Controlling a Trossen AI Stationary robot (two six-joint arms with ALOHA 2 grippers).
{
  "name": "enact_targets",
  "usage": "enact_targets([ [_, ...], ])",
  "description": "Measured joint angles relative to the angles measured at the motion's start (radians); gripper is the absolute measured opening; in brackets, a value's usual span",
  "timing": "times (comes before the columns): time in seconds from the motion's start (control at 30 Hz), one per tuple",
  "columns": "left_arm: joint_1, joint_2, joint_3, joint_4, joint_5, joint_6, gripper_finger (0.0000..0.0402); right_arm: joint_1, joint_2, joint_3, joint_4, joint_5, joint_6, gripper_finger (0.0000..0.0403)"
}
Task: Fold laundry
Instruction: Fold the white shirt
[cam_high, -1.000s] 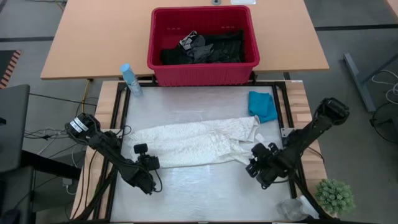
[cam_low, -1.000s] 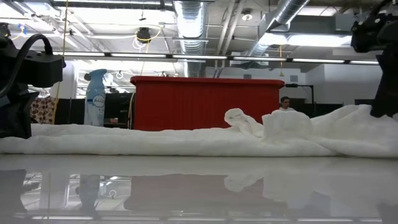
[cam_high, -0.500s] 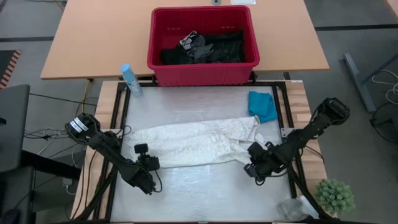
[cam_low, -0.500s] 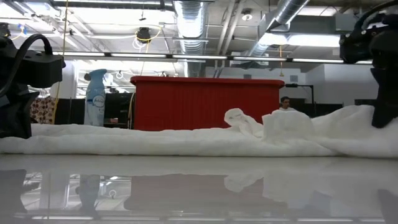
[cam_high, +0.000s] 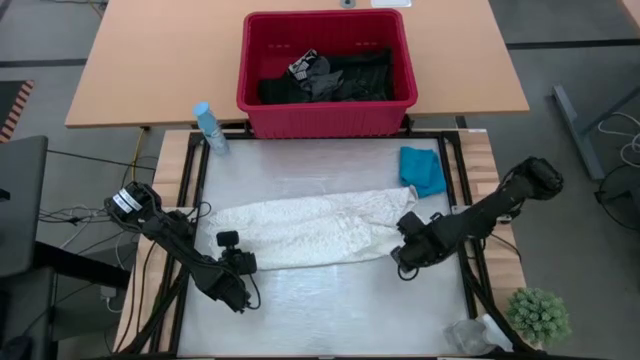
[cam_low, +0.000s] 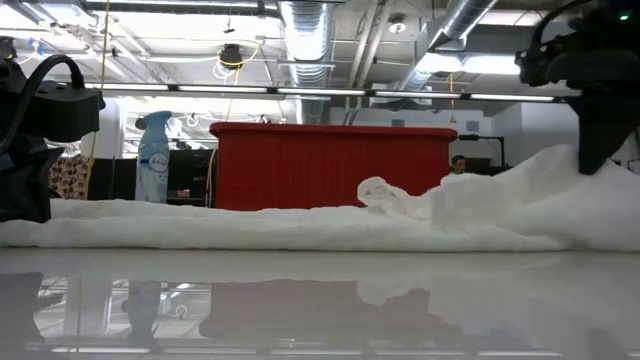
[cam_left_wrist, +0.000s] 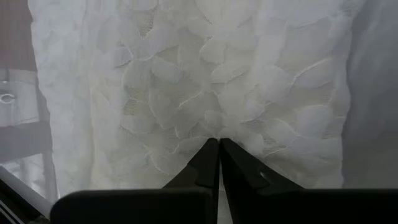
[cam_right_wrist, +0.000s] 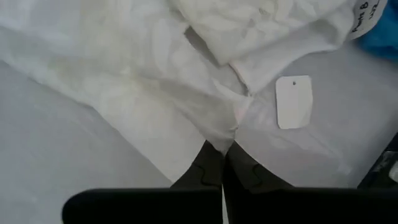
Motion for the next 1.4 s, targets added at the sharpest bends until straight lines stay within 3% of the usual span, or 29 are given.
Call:
enact_targets([
  [0.43, 0.0, 0.0, 0.0, -0.002, 0.0, 0.003, 0.0009, -0.181, 0.0, 0.0, -0.013, -0.029, -0.077, 0.002],
  [0.7, 0.0, 0.0, 0.0, -0.024, -0.001, 0.003, 0.0009, -0.28, 0.0, 0.0, -0.037, -0.08, -0.211, 0.0021],
  [1.23, -0.001, 0.0, 0.0, -0.05, 0.0, 0.001, 0.0009, -0.357, 0.003, -0.005, 0.034, -0.154, -0.371, 0.0042],
  [1.4, -0.001, 0.0, 0.0, -0.049, -0.004, -0.022, 0.0009, -0.362, 0.003, -0.005, 0.028, -0.195, -0.411, 0.0077],
])
